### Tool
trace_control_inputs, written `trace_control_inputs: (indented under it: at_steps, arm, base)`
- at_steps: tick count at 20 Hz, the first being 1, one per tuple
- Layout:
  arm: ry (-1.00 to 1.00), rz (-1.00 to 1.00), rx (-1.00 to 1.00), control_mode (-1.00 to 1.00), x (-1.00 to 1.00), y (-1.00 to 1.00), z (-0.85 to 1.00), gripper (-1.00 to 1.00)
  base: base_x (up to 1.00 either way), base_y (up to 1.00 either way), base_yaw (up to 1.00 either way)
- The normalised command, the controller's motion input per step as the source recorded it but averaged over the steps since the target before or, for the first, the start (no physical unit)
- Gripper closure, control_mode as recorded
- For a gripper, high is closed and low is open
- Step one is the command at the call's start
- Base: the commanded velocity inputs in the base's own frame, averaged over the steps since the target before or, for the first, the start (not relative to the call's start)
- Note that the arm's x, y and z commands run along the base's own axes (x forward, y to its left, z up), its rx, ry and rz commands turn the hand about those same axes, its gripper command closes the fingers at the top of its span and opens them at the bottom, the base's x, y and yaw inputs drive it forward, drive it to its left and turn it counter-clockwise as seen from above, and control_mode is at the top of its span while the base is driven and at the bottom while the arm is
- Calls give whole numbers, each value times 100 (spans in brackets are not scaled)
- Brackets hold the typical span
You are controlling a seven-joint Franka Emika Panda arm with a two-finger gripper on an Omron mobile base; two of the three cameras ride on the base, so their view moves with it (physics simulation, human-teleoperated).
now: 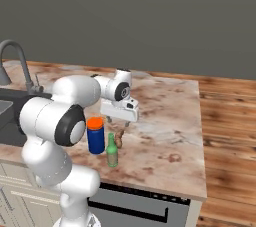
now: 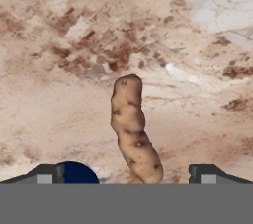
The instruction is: Pick up all produce items and place them in the sink. Turn on the sink faucet to wash them. Then turn the sink off and put them in the tray.
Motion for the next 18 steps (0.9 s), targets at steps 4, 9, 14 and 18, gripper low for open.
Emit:
trace_control_inputs:
  at_steps: [4, 9, 14, 18]
  arm:
    - [-9, -1, 0, -100, -36, 0, 2, -100]
    - [-3, 0, 0, -100, -8, 0, 0, -100]
    - [0, 0, 0, -100, 5, 0, 0, -100]
    - [0, 0, 0, -100, 9, 0, 0, -100]
  base:
    - [0, 0, 0]
    - [0, 0, 0]
    - [0, 0, 0]
    - [0, 0, 0]
